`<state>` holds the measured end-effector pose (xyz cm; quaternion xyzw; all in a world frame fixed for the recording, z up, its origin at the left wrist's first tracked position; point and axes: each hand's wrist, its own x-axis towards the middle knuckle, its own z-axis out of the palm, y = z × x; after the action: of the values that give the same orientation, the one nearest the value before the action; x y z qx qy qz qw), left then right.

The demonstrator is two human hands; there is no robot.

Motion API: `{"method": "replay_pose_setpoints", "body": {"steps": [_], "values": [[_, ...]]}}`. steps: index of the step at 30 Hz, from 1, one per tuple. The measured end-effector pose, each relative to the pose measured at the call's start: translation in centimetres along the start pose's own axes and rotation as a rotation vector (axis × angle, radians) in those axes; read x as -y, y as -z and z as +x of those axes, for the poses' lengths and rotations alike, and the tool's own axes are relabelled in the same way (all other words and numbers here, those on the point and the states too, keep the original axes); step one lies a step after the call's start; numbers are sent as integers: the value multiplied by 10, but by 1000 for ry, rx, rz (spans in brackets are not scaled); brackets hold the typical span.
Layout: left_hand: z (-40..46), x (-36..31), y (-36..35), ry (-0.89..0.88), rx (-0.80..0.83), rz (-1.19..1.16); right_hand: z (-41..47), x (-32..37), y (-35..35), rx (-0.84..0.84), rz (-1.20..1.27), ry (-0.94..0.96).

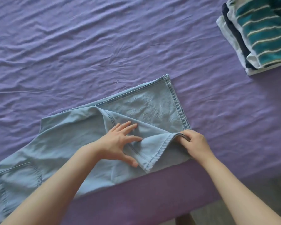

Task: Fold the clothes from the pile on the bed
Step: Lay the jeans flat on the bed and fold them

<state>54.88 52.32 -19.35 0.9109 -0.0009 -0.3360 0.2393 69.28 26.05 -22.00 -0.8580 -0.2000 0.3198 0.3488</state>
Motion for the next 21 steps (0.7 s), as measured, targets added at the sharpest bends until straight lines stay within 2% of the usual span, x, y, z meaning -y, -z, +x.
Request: {"method": "replay_pose_setpoints", "body": {"steps": [3, 5, 8, 11, 13, 17, 19, 21], "values": [[-2, -2, -2, -3, -19, 44, 6, 3, 5, -34, 86, -107], [1, -3, 2, 0, -176, -27, 9, 5, 5, -65, 74, -131], [14, -4, 18, -30, -445, -257, 12, 6, 0, -161, 65, -141], [40, -9, 46, 172, -581, -384, 11, 0, -1, -287, 62, -129], [65, -13, 67, 270, -670, -364, 8, -6, 0, -318, 20, -127], [116, -21, 93, 366, -675, -222, -6, -17, 0, -336, -38, -118], [138, -28, 98, 398, -635, -243, -8, -18, 0, -360, -84, -85], [153, -38, 100, 356, -636, -246, -6, -18, 0, -363, -152, -65]]}}
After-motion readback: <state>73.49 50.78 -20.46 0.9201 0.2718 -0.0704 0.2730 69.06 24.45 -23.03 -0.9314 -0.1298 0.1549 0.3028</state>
